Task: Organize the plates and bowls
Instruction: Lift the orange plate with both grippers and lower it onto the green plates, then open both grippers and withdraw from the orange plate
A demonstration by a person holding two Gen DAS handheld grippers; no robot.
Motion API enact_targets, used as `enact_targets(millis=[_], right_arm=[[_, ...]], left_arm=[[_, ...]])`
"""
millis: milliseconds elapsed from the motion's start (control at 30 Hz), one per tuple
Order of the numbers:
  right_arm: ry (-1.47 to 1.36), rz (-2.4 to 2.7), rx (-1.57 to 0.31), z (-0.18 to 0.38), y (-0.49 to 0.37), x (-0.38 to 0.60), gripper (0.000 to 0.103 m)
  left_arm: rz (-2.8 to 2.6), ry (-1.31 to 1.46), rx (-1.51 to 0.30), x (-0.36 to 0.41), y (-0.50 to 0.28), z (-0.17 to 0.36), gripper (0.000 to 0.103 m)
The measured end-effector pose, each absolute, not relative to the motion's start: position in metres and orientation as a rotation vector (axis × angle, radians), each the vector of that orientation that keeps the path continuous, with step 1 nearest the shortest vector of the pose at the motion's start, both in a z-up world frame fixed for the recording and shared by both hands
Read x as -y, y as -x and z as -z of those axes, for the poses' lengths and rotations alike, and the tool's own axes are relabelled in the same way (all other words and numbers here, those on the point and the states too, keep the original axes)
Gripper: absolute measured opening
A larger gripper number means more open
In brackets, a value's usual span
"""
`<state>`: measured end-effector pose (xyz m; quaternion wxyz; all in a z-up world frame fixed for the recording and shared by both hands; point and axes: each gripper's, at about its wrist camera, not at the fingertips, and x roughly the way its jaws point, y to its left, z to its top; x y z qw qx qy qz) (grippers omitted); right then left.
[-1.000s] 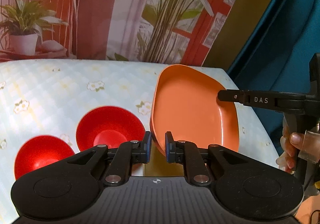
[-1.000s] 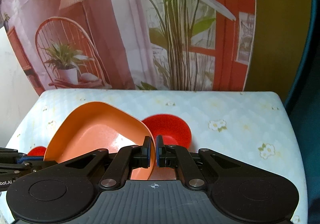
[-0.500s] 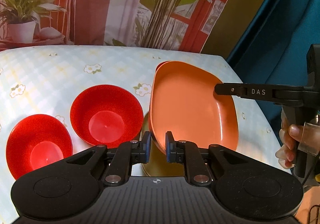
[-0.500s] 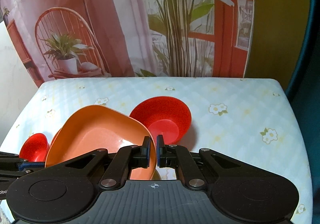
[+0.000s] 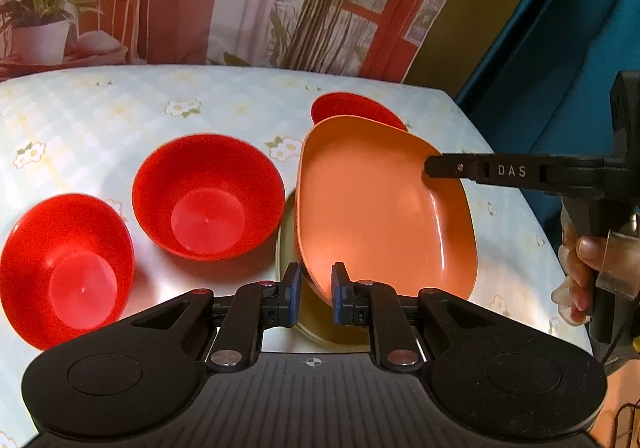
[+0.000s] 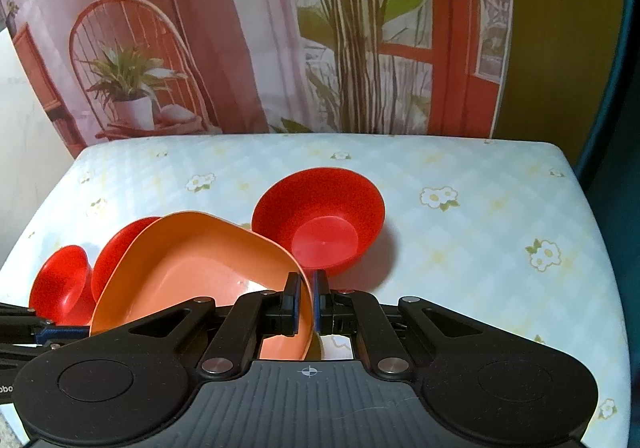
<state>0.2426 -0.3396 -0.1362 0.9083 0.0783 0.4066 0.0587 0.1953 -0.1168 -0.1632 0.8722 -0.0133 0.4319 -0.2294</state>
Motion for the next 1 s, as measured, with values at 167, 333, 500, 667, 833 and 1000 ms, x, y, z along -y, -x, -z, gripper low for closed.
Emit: enact_targets(millis=[167, 333, 500, 667, 833, 1000], right_arm=[[-0.149, -0.128, -0.861, 0.142, -0.239, 0.338, 0.007], [-0.137, -0.127, -0.882, 0.151, -0.237, 0.334, 0.007], [-0.115, -0.121, -0.893, 0.157, -0.237, 0.33, 0.007], [-0.092, -0.116, -0.892, 0.16, -0.239, 0.327, 0.007], [-0.071, -0.108, -0.893, 0.163, -0.239, 0.323, 0.011], [-0.051, -0.096, -0.89, 0.166, -0.237, 0.32, 0.018]], left_arm=[[0.485, 0.028, -0.93, 0.117, -0.196, 0.171, 0.017], [0.482, 0.023, -0.948, 0.117, -0.198, 0.175, 0.017], [0.478, 0.015, -0.954, 0.118, -0.198, 0.177, 0.017], [0.479, 0.007, -0.956, 0.118, -0.197, 0.178, 0.018], [0.483, -0.001, -0.957, 0.119, -0.196, 0.179, 0.022], [0.492, -0.01, -0.944, 0.118, -0.194, 0.177, 0.025]])
